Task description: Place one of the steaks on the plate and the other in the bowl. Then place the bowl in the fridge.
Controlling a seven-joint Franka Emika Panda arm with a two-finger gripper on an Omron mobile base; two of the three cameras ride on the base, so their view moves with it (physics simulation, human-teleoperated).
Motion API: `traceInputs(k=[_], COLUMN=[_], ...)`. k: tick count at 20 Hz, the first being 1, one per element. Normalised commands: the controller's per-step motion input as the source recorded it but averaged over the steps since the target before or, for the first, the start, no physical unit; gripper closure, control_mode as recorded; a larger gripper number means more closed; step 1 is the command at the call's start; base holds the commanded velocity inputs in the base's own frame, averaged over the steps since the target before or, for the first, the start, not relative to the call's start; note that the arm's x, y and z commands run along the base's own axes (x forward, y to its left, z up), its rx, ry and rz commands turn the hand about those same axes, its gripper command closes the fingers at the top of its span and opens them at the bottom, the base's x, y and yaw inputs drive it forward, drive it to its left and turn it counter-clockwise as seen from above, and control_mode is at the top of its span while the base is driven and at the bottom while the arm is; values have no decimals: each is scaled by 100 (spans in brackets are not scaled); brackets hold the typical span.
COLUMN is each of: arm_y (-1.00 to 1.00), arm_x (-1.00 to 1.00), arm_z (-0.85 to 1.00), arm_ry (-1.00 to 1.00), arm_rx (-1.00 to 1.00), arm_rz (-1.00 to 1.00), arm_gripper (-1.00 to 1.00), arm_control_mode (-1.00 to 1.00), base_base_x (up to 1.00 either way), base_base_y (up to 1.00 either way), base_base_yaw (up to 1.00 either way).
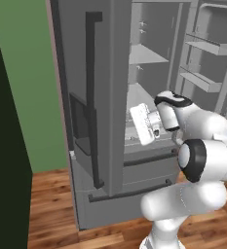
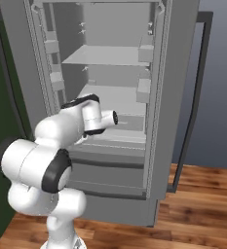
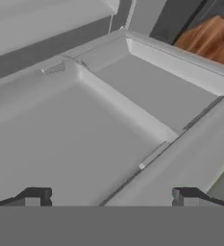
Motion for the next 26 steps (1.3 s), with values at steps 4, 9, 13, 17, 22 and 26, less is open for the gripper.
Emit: traceInputs(k=[4, 9, 13, 17, 22, 26], arm_y=[41, 66, 72, 77, 95, 98], arm_x=[38, 1, -39, -65, -68, -57], arm_z=[-24, -23, -1, 0, 0, 1], arm_ry=[0, 3, 6, 4, 4, 2], arm_rx=[5, 8, 11, 12, 9, 4], arm_rz=[12, 12, 12, 12, 10, 1], arm_gripper=[-100, -100, -100, -100, -100, -100], arm_control_mode=[-100, -100, -100, -100, -100, -100], base_base_x=[0, 0, 0, 0, 0, 0], base_base_y=[0, 0, 0, 0, 0, 0], base_base_yaw=[0, 0, 0, 0, 0, 0])
